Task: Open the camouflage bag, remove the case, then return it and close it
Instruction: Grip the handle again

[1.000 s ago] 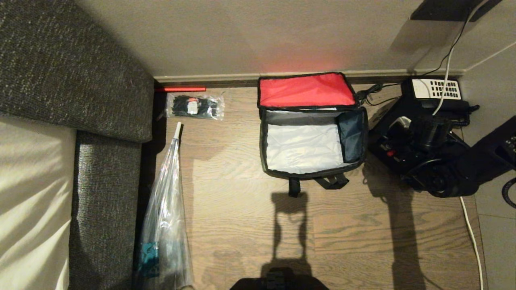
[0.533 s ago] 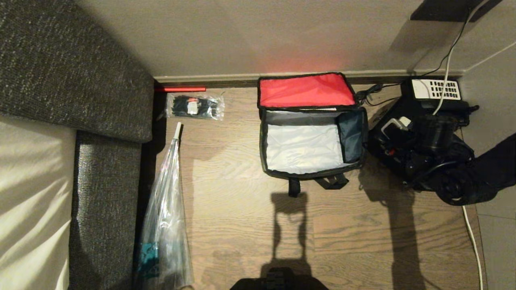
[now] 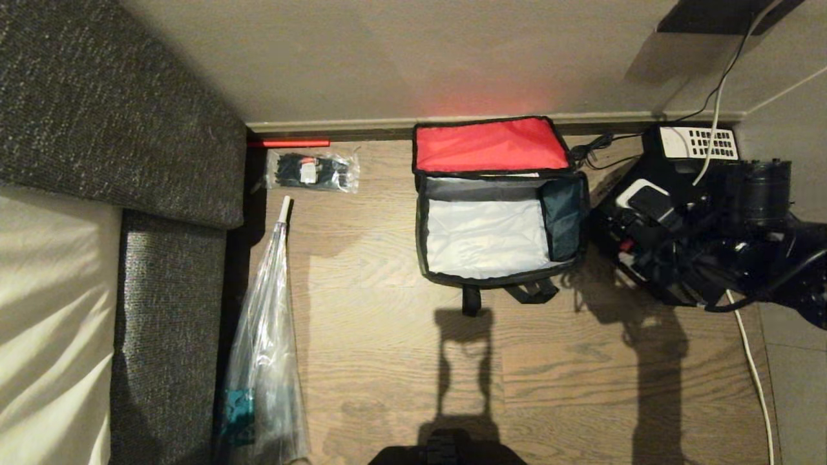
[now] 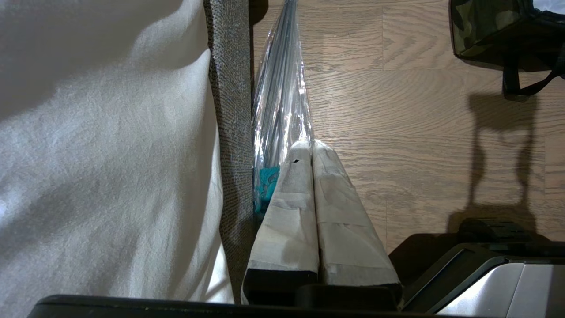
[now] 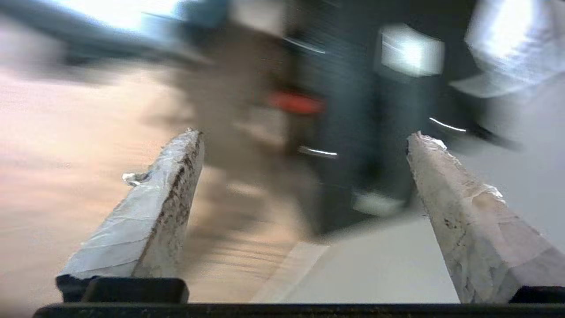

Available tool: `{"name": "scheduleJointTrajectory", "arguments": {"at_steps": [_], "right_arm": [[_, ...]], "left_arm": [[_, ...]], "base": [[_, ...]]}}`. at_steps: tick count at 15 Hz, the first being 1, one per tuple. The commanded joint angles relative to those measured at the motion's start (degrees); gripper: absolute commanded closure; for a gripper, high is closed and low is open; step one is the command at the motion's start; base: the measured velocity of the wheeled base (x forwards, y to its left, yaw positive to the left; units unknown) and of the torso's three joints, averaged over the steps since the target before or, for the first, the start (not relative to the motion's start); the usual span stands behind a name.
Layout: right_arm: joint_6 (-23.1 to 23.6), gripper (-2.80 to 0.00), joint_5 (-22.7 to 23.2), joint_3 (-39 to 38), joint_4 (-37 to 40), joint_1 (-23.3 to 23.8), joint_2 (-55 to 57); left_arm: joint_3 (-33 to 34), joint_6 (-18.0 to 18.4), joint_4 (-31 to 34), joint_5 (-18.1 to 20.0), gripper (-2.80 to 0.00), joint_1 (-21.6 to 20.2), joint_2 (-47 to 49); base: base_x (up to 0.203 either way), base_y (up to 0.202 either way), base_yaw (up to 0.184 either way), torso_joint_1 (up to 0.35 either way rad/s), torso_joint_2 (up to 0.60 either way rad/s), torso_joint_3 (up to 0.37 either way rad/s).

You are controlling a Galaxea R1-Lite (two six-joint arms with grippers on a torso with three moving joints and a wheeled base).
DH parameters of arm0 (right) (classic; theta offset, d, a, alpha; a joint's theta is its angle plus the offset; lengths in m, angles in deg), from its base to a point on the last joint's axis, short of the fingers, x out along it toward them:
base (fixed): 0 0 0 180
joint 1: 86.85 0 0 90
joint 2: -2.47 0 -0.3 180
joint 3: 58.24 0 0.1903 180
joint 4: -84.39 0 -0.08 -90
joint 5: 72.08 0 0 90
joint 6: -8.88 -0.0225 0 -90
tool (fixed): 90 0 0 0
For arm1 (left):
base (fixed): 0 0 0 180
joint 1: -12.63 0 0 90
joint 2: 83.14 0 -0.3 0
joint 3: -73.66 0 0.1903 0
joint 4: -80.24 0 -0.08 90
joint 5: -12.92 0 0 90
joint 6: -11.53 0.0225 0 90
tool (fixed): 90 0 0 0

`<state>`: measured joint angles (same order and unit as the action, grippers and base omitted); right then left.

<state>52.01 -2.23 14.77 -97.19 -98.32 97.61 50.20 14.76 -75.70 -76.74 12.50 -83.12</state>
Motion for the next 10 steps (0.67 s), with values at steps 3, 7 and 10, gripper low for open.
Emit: {"name": "scheduleJointTrajectory", "arguments": {"at_steps": [3, 7, 10], "right_arm": [[-30.8, -2.80, 8.2, 0.7, 6.2, -11.3, -2.3], [-47.4, -2.80, 16.5, 1.9, 0.6, -16.3, 2.9], [-49.7, -2.80, 17.1, 3.7, -4.4, -16.5, 5.4]], "left_arm": [[0.0, 0.0, 0.0, 0.0, 0.00, 0.0, -0.1], [0.0, 0.0, 0.0, 0.0, 0.00, 0.0, -0.1], [0.0, 0.0, 0.0, 0.0, 0.00, 0.0, -0.1]], "base": [[0.000, 0.000, 0.000, 0.000, 0.00, 0.000], [0.000, 0.000, 0.000, 0.000, 0.00, 0.000], [0.000, 0.000, 0.000, 0.000, 0.00, 0.000]]}}
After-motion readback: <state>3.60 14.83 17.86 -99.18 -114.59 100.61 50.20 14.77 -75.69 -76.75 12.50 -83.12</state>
